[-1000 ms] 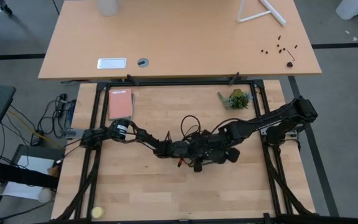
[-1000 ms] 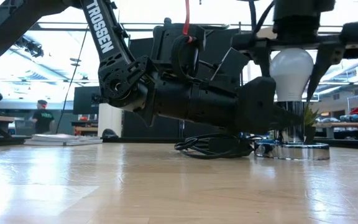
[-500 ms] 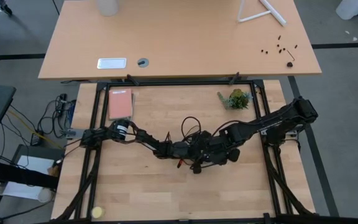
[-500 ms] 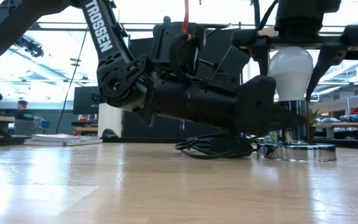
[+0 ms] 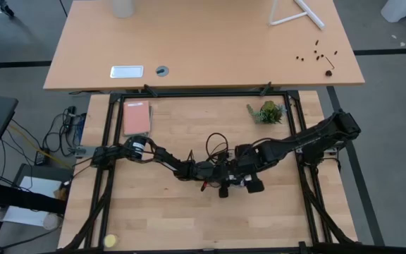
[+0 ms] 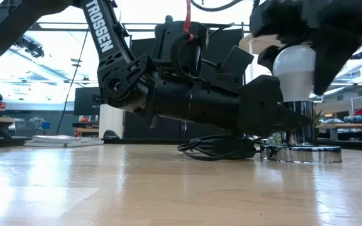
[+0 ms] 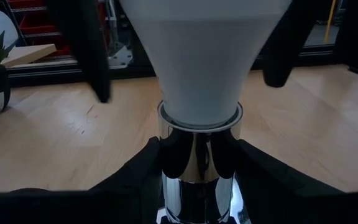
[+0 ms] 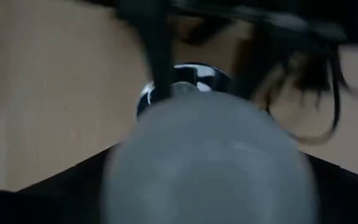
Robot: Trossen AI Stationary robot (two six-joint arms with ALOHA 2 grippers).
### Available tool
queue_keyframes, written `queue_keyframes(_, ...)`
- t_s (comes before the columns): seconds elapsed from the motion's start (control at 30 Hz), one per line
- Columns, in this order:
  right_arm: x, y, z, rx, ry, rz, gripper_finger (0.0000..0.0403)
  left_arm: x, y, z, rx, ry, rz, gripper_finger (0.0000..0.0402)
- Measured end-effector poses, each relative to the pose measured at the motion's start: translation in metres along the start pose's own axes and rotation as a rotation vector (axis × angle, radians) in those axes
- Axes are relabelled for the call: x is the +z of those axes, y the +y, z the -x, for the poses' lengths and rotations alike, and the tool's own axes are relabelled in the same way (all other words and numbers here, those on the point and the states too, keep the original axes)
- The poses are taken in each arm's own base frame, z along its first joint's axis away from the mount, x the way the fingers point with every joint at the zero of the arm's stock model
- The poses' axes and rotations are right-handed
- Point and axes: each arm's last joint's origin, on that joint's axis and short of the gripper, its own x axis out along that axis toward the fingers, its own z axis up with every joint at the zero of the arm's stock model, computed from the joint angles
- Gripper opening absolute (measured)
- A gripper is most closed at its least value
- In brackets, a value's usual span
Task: Screw lightbulb
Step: Remove the lightbulb from the lamp
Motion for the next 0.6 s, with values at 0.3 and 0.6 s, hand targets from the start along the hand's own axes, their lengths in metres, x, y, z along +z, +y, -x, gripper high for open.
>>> queue_keyframes(0.3,0.0,-0.013,0.0,0.007,0.013,-0.659,0.0396,0.0,0.0,0.0,0.005,0.001,0.022,0.0178)
queue_keyframes(0.6,0.0,-0.012,-0.001,0.03,0.028,-0.908,0.0375,0.0,0.001,0.0,0.007,0.002,0.022,0.0178)
